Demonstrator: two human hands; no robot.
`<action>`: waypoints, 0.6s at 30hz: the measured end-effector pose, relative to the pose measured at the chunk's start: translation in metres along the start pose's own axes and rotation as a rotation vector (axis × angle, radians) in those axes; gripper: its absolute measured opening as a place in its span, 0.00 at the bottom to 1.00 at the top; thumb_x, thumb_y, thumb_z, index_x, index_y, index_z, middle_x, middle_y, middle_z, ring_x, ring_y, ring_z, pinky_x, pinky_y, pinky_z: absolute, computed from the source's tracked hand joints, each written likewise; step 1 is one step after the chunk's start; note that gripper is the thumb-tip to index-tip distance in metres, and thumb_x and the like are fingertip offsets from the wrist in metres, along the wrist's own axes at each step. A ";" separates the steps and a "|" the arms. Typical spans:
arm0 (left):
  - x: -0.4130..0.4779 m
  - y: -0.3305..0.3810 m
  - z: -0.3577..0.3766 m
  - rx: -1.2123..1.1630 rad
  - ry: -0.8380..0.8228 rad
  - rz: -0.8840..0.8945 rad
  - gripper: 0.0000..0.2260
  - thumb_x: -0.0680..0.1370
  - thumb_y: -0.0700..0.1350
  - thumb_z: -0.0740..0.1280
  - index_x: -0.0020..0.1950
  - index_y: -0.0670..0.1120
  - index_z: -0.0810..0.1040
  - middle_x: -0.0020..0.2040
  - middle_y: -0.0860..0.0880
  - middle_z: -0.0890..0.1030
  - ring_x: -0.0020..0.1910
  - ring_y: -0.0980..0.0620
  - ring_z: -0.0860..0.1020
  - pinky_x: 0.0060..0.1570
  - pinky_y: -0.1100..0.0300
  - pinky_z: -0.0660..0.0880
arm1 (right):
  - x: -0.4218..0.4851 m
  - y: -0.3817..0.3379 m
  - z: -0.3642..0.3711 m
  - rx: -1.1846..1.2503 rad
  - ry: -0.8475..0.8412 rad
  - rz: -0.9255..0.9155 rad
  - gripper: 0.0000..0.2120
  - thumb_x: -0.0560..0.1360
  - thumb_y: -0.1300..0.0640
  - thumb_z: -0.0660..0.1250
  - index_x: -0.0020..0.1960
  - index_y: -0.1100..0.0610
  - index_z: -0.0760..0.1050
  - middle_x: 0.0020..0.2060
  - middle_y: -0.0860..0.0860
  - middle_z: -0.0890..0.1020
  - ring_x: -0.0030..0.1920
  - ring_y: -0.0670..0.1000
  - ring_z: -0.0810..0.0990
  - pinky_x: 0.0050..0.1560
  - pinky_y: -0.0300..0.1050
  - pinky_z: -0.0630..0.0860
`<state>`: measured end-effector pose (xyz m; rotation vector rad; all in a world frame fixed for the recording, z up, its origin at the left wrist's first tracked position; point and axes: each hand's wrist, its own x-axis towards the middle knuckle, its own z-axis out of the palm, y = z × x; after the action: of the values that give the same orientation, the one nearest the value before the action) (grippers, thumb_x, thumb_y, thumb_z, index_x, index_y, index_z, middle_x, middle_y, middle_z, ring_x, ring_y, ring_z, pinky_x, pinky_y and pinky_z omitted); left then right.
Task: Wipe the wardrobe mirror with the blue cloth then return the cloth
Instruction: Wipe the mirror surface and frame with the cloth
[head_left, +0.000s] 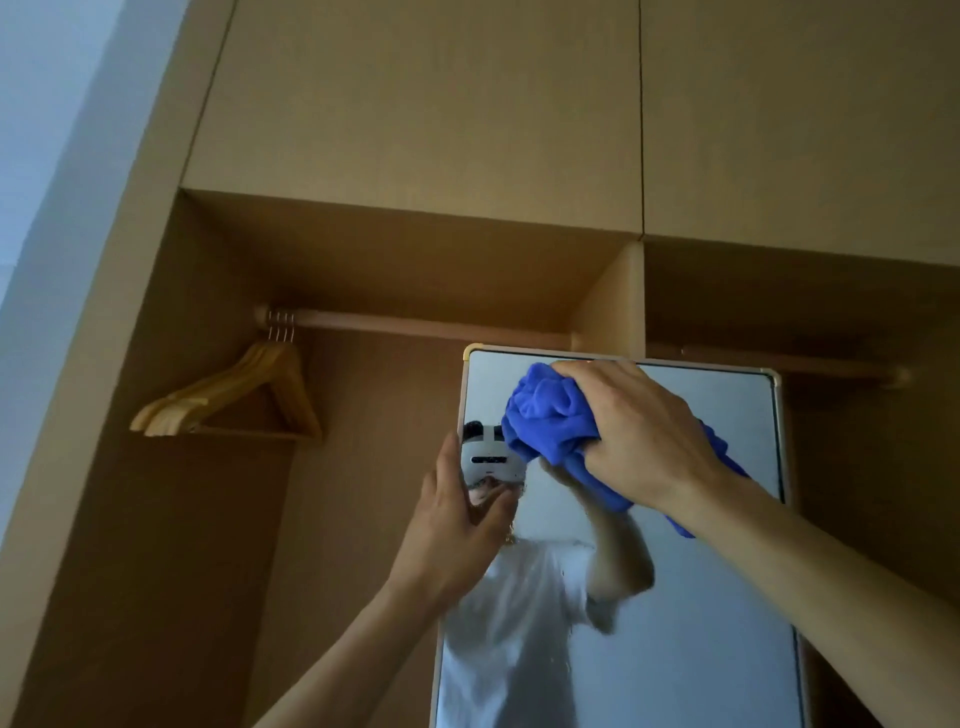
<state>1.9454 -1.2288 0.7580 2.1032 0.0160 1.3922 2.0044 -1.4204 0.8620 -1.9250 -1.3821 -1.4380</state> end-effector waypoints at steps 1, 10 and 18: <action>0.000 -0.002 0.000 -0.006 -0.005 -0.001 0.33 0.78 0.61 0.66 0.78 0.65 0.53 0.69 0.57 0.71 0.64 0.54 0.73 0.61 0.52 0.76 | 0.008 -0.002 -0.001 -0.020 0.011 -0.027 0.27 0.68 0.61 0.70 0.66 0.51 0.72 0.54 0.47 0.79 0.57 0.52 0.75 0.47 0.53 0.78; -0.004 -0.010 -0.003 -0.025 -0.033 0.031 0.37 0.79 0.58 0.66 0.80 0.66 0.46 0.67 0.57 0.70 0.57 0.59 0.73 0.60 0.58 0.73 | 0.071 -0.016 0.001 -0.193 0.076 -0.179 0.19 0.71 0.63 0.68 0.60 0.56 0.71 0.47 0.49 0.78 0.50 0.53 0.74 0.40 0.45 0.63; -0.008 -0.011 0.002 -0.045 0.005 0.048 0.36 0.79 0.56 0.67 0.77 0.73 0.46 0.62 0.60 0.73 0.50 0.55 0.75 0.53 0.55 0.78 | 0.069 -0.017 0.020 -0.223 0.138 -0.259 0.13 0.66 0.65 0.67 0.49 0.57 0.72 0.41 0.49 0.74 0.42 0.50 0.66 0.40 0.47 0.63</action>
<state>1.9471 -1.2233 0.7455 2.0758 -0.0637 1.4130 2.0002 -1.3647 0.9103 -1.7824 -1.5038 -1.8801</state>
